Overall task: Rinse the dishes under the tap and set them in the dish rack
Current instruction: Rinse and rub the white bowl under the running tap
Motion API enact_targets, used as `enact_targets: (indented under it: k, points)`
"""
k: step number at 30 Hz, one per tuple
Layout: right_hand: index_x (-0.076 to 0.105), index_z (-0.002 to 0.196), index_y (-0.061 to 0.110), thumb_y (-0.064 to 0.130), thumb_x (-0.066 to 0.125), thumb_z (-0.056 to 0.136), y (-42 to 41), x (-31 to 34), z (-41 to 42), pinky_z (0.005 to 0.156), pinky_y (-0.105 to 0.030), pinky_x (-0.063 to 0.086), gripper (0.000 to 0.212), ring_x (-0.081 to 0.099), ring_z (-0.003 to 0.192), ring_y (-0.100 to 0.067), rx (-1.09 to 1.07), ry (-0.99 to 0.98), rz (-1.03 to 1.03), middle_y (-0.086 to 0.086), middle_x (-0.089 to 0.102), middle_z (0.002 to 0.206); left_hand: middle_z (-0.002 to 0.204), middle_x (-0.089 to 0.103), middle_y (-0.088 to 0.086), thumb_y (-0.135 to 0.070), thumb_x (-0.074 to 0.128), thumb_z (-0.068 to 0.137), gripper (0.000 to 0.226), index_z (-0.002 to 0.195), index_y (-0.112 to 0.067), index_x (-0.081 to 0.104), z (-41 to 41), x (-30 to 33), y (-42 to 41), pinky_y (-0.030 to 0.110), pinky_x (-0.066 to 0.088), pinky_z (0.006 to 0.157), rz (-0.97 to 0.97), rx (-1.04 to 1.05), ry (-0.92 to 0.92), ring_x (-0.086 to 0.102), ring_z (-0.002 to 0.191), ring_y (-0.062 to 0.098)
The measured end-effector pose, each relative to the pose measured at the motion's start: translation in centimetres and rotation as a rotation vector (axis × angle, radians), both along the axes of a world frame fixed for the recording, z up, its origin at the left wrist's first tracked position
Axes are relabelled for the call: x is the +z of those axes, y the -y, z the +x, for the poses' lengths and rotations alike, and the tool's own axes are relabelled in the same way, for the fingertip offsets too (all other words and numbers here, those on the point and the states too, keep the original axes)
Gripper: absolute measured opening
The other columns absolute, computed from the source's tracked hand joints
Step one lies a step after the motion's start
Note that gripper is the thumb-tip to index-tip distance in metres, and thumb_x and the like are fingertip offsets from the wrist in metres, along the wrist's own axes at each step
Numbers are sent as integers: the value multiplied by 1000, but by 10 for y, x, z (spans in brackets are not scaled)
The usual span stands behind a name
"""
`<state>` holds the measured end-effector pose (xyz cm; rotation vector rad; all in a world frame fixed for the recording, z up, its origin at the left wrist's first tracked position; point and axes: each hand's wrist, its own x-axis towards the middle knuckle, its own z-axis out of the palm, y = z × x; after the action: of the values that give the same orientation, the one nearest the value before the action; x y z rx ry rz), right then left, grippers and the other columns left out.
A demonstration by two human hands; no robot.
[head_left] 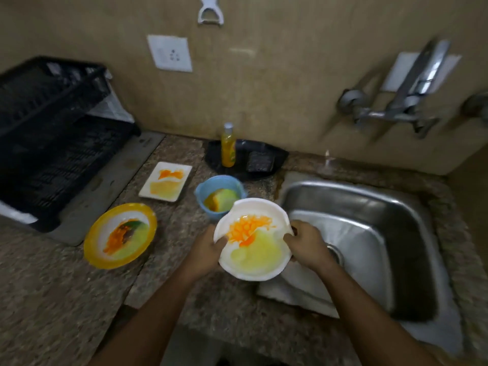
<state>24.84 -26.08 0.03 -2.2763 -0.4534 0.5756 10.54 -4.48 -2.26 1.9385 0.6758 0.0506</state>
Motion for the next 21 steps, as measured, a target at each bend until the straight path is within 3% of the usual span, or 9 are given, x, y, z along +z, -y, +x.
enact_targets:
  k: [4, 8, 11, 13, 15, 17, 21]
  points:
    - [66, 97, 12, 14, 55, 90, 52, 20, 47, 46, -20, 51, 13, 66, 65, -14, -114, -17, 75, -6, 69, 89, 117, 61, -2, -38, 51, 99, 18, 114, -29, 53, 75, 13, 46, 40, 49, 93, 65, -57, 4, 60, 109, 20]
    - [67, 95, 13, 30, 54, 97, 98, 35, 97, 63, -38, 60, 21, 70, 65, -20, -193, -98, 116, -9, 72, 83, 113, 59, 0, -29, 47, 101, 25, 122, -18, 56, 138, 29, 87, 33, 44, 89, 113, -37, 0, 56, 104, 19]
    - [60, 108, 15, 39, 50, 98, 124, 52, 137, 75, -36, 51, 27, 66, 89, -29, -468, 138, 70, -10, 71, 100, 110, 59, 3, -28, 46, 102, 28, 120, -11, 57, 170, 29, 101, 30, 40, 84, 176, -110, 6, 57, 102, 21]
    - [45, 132, 18, 45, 53, 95, 133, 70, 163, 78, -38, 47, 46, 64, 100, -34, -631, 306, 85, -10, 69, 109, 107, 58, 3, -24, 46, 102, 27, 120, -8, 57, 188, 26, 106, 27, 37, 81, 202, -144, 12, 58, 102, 24]
    - [34, 143, 18, 52, 51, 94, 135, 85, 190, 82, -40, 47, 63, 63, 104, -36, -663, 414, 70, -12, 68, 113, 108, 56, 1, -21, 47, 102, 28, 123, -7, 57, 204, 27, 112, 25, 35, 82, 199, -168, 36, 55, 100, 20]
    - [35, 141, 20, 58, 47, 93, 132, 93, 216, 83, -42, 48, 63, 63, 106, -36, -661, 438, 4, -12, 67, 118, 109, 58, 2, -21, 47, 102, 27, 122, -7, 57, 216, 26, 117, 24, 35, 80, 217, -199, 33, 52, 96, 16]
    - [48, 117, 19, 55, 42, 97, 122, 100, 247, 67, -34, 40, 41, 65, 94, -34, -642, 497, -93, -9, 67, 104, 112, 66, 10, -21, 48, 101, 25, 119, -9, 59, 233, 20, 118, 25, 37, 78, 241, -233, 43, 56, 93, 17]
